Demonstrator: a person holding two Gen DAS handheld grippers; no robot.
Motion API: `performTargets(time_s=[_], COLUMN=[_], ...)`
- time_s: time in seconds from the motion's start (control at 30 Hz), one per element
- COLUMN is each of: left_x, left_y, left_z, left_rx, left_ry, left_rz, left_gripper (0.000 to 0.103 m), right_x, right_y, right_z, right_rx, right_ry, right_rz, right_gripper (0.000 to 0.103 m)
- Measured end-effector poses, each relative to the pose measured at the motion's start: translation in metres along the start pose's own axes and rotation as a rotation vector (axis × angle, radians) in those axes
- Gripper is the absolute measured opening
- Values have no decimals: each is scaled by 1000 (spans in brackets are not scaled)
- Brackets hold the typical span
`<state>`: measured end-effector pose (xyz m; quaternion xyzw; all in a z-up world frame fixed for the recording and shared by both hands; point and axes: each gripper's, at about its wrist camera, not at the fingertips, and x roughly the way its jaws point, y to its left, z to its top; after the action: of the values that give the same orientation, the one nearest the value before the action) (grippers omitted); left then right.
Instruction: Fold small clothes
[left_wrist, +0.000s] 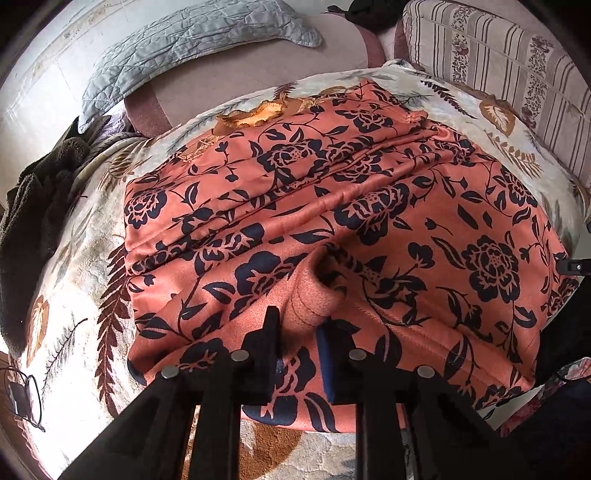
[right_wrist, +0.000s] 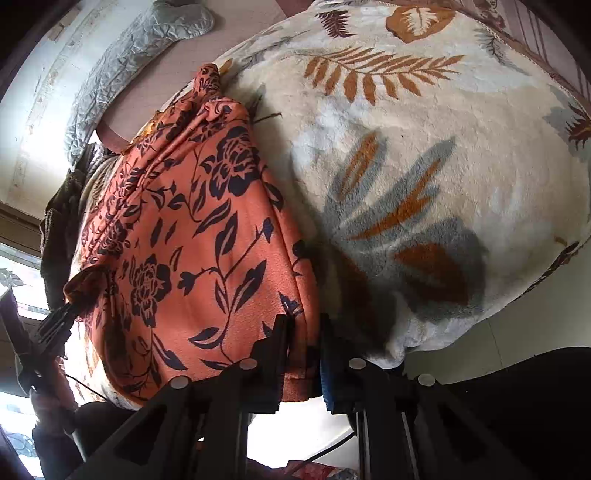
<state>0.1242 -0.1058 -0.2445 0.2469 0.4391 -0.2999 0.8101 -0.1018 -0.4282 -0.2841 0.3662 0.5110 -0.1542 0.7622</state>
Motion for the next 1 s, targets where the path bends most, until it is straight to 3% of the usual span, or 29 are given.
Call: performTargets(time_s=[0.13,0.17,0.2,0.23,0.27,0.33,0.37,0.4,0.53,0.87,1.0], left_x=[0,0,0,1,2,4,3,2,-23,-112,-120], left_y=[7,7,6,4,2,0,1,3,24,128,174], left_z=[1,2,3,4,5,6,6,6,6,8,13], left_rx=[-38,-36,-30,-20,-9,0,-2,-10,-95,-323,-428], left_ry=[-12,-15,-17,-17,-11,-3,-3,-6,-75,-253,-270], left_rz=[-27,-30,-30,-32,-36,-25,-25,-28,-89,-138,-145], left_gripper=[21,21,21,21,21,16,8,8,6,6,6], right_x=[8,11,14,16,17,18,17,13,-12,-87,-96], right_y=[4,7,9,11,14,20,22,23,28,49,61], right_z=[2,3,2,0,-1,-4,-5,-5,0,45,89], right_rx=[6,5,-3,-13,-28,-82,-101,-107,-128,-64,14], right_ry=[60,71,81,84,80,66,66,66,20,-121,-206], right_rz=[-40,-49,-49,-29,-22,-65,-69,-34,17,440,547], right_gripper=[22,32,50,59,60,41,18,9,8,8,8])
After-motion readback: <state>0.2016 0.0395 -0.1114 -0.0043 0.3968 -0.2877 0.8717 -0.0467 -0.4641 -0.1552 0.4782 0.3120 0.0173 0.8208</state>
